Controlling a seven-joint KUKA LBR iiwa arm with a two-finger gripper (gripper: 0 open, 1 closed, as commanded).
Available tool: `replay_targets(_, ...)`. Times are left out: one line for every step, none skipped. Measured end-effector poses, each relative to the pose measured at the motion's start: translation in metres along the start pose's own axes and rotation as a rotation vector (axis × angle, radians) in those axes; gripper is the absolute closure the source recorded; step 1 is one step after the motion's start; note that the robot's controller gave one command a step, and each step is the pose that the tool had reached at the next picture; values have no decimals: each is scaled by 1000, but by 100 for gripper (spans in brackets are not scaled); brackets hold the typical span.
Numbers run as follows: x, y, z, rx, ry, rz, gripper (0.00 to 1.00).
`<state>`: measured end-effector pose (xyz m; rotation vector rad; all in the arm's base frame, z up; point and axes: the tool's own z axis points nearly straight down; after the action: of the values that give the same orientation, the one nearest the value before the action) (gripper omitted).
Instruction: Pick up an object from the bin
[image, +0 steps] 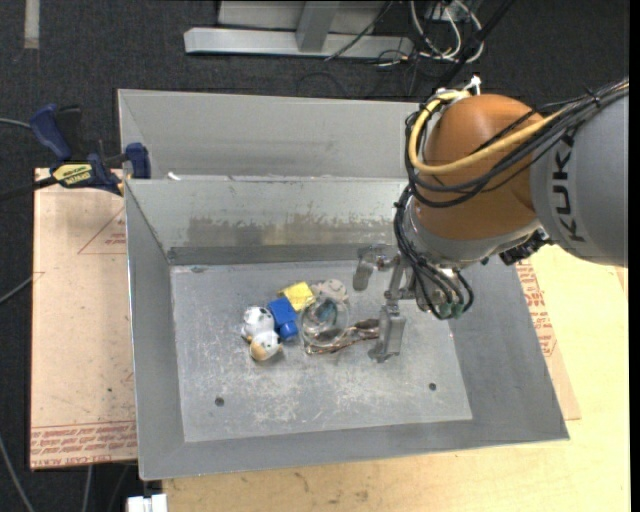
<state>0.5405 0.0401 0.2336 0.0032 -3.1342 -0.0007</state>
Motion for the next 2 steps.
replay_targets(-1, 0, -5, -1, -9, 2, 0)
replay_targets(-13, -23, 62, 0, -13, -82, 0)
